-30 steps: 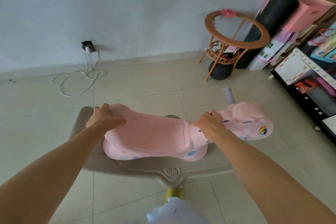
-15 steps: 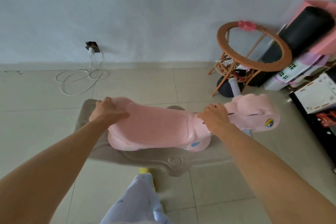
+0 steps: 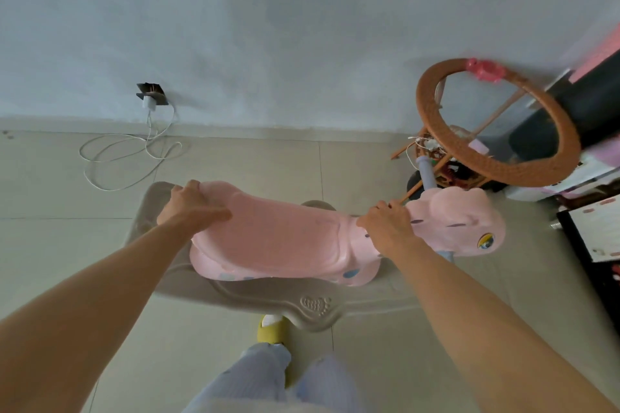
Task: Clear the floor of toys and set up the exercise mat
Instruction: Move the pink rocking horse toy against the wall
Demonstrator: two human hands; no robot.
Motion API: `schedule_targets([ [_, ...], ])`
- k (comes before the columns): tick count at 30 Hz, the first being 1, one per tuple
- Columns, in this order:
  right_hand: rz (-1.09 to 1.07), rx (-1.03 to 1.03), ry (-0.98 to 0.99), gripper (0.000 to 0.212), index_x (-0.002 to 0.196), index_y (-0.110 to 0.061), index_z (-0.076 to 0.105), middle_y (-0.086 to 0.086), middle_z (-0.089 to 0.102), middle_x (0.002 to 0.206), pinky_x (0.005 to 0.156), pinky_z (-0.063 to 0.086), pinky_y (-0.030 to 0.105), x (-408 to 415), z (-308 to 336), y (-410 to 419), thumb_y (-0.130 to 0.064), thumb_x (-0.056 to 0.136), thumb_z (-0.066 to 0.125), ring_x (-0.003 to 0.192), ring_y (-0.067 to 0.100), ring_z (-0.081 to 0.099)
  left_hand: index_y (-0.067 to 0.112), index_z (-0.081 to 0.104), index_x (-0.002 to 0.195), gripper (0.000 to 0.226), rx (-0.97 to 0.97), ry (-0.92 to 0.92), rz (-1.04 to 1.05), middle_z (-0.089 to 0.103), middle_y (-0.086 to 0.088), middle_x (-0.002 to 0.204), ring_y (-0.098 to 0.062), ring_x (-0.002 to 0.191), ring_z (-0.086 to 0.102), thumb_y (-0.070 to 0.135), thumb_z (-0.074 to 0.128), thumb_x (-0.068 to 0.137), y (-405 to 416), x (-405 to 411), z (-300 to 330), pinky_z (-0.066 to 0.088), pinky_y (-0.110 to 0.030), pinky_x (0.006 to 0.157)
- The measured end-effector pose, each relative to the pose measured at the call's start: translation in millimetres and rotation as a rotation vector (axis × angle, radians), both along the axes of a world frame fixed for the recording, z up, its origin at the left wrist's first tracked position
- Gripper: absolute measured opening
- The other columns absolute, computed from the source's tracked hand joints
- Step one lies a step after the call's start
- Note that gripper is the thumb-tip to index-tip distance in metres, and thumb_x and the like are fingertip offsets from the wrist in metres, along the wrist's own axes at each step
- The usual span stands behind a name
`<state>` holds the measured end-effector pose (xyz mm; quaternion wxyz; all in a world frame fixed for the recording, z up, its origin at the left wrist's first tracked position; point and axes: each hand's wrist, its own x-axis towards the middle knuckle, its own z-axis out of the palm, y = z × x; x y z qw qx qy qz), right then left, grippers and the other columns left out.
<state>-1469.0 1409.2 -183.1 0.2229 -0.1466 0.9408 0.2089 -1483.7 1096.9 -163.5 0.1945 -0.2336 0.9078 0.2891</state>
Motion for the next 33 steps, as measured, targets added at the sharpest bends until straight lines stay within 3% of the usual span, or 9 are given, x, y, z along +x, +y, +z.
schedule_targets([
  [17,0.152,-0.144,-0.042,0.021,0.106,-0.018,0.06,0.005,0.058,0.112,0.089,0.03,0.035,-239,-29,63,-0.01,0.091,0.047,0.109,0.025,0.045,0.015,0.044,0.126,0.076,-0.152,-0.015,0.156,0.047,-0.012,0.123,-0.034,0.106,0.055,0.031,0.079,0.061,69,-199,-2,0.049,-0.044,0.085],
  [22,0.217,-0.17,-0.06,0.023,0.11,-0.018,0.059,0.007,0.057,0.115,0.09,0.03,0.036,-297,-38,68,-0.012,0.092,0.046,0.11,0.026,0.044,0.019,0.037,0.136,0.087,-0.181,-0.03,0.175,0.044,-0.012,0.131,-0.036,0.111,0.053,0.031,0.079,0.061,74,-247,-7,0.048,-0.048,0.092],
  [33,0.191,-0.131,-0.112,0.027,0.113,-0.018,0.057,0.008,0.054,0.117,0.09,0.03,0.035,-391,-110,55,-0.008,0.09,0.046,0.11,0.027,0.043,0.025,0.041,0.132,0.081,-0.187,-0.041,0.178,0.046,-0.01,0.127,-0.035,0.108,0.054,0.03,0.079,0.06,57,-349,-82,0.046,-0.044,0.085],
])
